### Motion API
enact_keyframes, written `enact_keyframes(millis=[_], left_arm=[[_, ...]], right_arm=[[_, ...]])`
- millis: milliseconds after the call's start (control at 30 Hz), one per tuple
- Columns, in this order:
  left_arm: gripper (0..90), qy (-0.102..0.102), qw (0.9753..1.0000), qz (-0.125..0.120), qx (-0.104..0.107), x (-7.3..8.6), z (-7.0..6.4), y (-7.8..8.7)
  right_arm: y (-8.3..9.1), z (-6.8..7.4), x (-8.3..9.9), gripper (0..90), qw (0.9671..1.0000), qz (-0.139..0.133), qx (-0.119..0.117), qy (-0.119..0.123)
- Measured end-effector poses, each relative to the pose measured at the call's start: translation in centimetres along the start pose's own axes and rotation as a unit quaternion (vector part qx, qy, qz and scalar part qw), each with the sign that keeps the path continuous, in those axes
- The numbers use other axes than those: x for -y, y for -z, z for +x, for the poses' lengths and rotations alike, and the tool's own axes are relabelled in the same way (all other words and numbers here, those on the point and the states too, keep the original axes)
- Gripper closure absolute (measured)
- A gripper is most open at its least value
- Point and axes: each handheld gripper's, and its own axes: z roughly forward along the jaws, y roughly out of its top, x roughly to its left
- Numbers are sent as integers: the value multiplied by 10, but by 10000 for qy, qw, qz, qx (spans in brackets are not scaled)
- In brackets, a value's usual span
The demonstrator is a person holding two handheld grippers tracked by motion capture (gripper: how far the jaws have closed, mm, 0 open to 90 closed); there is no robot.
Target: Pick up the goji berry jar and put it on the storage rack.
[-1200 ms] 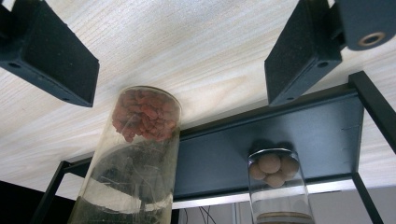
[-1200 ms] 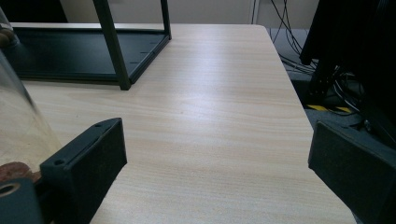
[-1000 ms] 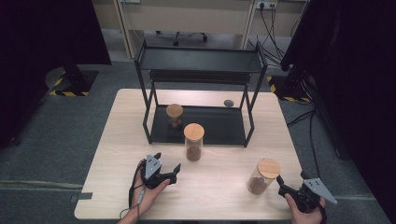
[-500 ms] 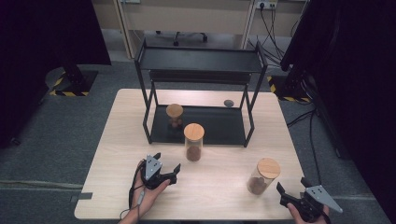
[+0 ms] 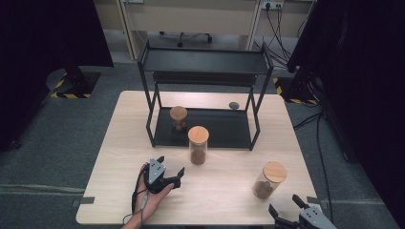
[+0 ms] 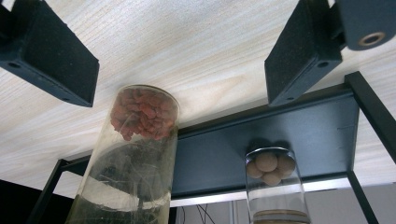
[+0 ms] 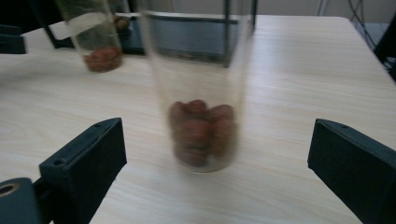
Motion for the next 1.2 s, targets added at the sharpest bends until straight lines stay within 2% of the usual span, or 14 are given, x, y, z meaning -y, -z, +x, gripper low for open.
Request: enact_keyframes(millis=[433, 633, 733, 800, 967, 1200], left_arm=[[98, -42, 10000, -9, 6, 0, -1, 0], [98, -41, 10000, -3, 12, 0, -1, 0], [98, -61, 10000, -8, 18, 0, -1, 0], [98, -75, 10000, -8, 22, 0, -1, 0], [98, -57, 10000, -10, 28, 0, -1, 0], [98, -39, 10000, -1, 24, 0, -1, 0]], right_arm=[[-10, 55, -6, 71, 9976, 30, -593, 349], [-25, 80, -14, 71, 9944, 23, -887, 571], [-31, 87, -19, 71, 9935, 4, -977, 590], [-42, 97, -25, 71, 9921, -41, -1085, 627], [-58, 108, -35, 72, 9909, -84, -1161, 680], [-79, 115, -60, 74, 9897, -247, -1151, 815]])
